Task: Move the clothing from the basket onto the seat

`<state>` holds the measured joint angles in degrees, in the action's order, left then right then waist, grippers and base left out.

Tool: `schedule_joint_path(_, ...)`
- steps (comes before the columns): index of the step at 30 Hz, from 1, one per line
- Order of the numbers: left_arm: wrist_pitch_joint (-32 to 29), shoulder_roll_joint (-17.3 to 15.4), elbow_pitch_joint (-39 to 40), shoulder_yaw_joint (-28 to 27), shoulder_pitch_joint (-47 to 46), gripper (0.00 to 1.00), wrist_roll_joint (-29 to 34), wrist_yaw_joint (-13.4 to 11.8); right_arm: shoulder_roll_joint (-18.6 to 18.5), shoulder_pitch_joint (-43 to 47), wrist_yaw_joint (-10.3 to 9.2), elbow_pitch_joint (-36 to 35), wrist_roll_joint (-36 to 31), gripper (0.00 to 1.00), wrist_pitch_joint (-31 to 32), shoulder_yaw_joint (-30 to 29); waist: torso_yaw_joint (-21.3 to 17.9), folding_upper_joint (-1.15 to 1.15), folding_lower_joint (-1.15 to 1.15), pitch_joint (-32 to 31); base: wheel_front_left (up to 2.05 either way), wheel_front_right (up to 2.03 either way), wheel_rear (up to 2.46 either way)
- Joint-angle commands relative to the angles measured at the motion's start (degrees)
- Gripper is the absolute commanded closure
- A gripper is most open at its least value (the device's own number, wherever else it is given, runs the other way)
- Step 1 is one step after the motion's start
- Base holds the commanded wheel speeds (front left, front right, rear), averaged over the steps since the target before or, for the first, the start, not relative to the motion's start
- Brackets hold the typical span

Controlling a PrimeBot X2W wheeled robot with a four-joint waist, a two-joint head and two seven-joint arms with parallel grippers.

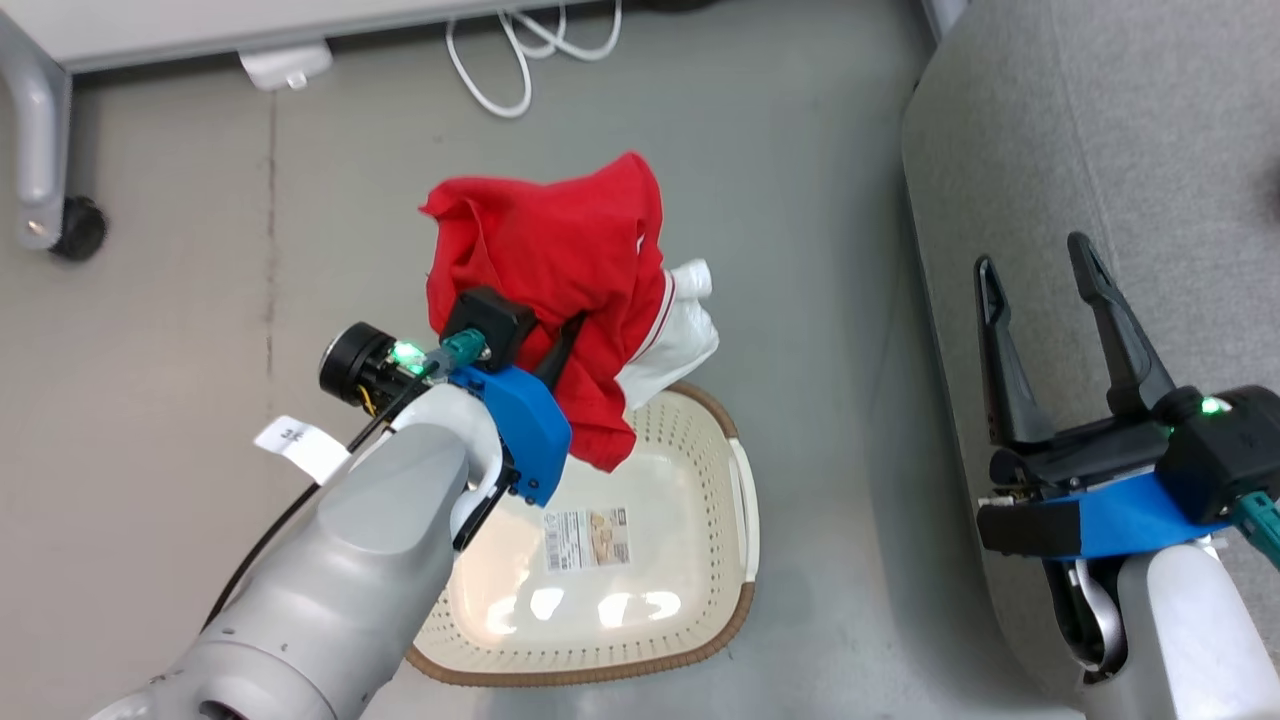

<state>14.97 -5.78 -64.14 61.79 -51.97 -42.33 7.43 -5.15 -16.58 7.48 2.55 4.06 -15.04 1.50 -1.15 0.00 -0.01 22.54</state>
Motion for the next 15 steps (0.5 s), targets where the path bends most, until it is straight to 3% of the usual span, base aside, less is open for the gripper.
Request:
schedule_joint_path(1,0.3,-0.7,1.0,-0.9,-0.3,1.0,0.1,-0.2,-0.1,0.9,0.03,0.2,0.0,0.0,-0.2,-0.1,1.1,0.0,0.01,-3.3,0.0,0.0,0.0)
schedule_joint_path(15,0.3,-4.9,14.8,-12.6,4.6,1.0,5.3,-2.3,0.8,7.6,0.03,1.7,0.2,0.0,-0.2,-0.6,2.7,0.0,0.01,-13.6,0.0,0.0,0.0)
